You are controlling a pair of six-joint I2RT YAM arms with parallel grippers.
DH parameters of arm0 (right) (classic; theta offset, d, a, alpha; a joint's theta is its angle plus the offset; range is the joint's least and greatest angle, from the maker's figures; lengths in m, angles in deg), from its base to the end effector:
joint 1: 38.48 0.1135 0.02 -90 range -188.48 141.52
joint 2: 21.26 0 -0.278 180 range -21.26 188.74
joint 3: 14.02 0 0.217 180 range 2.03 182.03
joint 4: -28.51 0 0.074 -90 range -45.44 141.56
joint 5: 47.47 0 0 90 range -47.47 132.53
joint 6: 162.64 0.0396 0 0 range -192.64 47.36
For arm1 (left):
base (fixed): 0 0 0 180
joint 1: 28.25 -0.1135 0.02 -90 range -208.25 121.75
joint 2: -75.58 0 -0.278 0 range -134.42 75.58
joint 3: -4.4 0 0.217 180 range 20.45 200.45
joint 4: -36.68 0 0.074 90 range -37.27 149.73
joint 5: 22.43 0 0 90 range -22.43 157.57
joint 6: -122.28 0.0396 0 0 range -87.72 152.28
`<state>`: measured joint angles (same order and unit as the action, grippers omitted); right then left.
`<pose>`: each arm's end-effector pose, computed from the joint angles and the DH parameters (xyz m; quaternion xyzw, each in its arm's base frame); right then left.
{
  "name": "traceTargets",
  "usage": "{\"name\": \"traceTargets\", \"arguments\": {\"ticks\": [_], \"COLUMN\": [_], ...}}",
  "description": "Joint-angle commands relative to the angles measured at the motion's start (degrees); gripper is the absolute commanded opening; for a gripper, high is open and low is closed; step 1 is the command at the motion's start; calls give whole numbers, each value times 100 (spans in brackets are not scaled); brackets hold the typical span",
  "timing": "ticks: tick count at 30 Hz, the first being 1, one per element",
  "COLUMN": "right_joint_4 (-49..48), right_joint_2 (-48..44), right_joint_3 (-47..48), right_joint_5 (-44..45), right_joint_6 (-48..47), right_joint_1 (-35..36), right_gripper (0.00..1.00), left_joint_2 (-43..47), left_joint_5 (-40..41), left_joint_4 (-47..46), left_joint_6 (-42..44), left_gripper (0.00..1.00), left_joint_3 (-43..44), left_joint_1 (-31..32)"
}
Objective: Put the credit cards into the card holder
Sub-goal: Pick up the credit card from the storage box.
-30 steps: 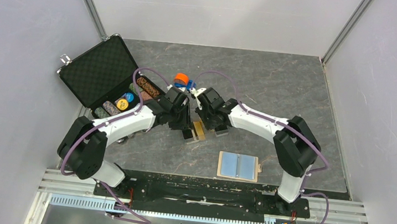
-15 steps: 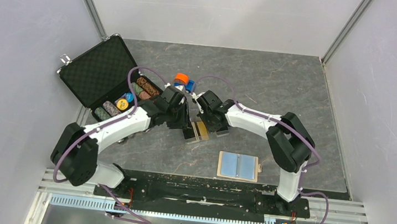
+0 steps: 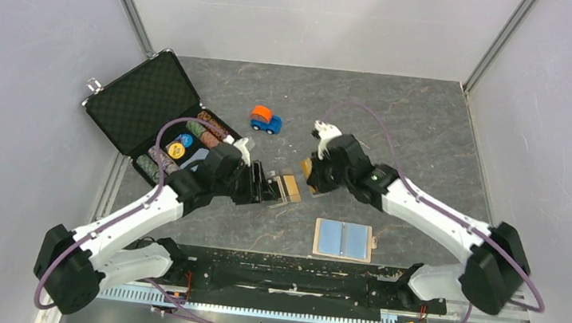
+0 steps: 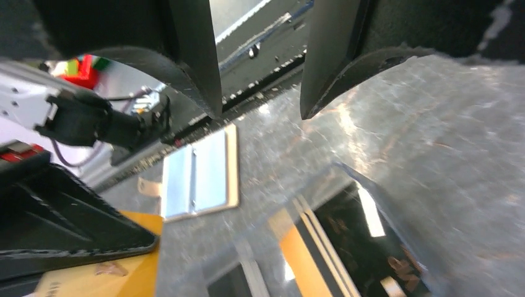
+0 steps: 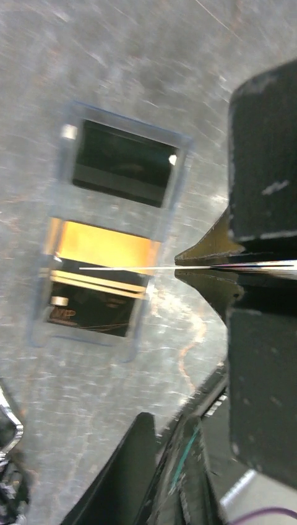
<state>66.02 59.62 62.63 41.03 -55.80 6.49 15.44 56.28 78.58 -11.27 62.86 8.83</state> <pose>0.1953 0.1966 0.2964 -0.2270 0.8839 0.2202 0.3446 0.1391 -0.1149 0.2704 -0.0129 0.9153 -0.3227 0.2406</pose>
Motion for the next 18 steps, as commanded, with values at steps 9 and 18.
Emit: {"name": "traceTargets", "arguments": {"ticks": [9,18], "right_joint_4": [-2855,-3889], "right_joint_2": [-2873,-3569], "right_joint_3": [-3606,-4398], "right_joint_5": [-2514,-3184], "right_joint_6": [2797,3831], "right_joint_1": [-736,-828], "right_gripper": [0,0], "left_joint_2": [154,-84], "left_joint_5": [-1340,-901], "left_joint_4": [-4157,-5590], "left_joint_6": [-1973,-2384], "left_gripper": [61,60], "left_joint_3": [-1228,-1556], "left_joint_1": [1321,1477]}}
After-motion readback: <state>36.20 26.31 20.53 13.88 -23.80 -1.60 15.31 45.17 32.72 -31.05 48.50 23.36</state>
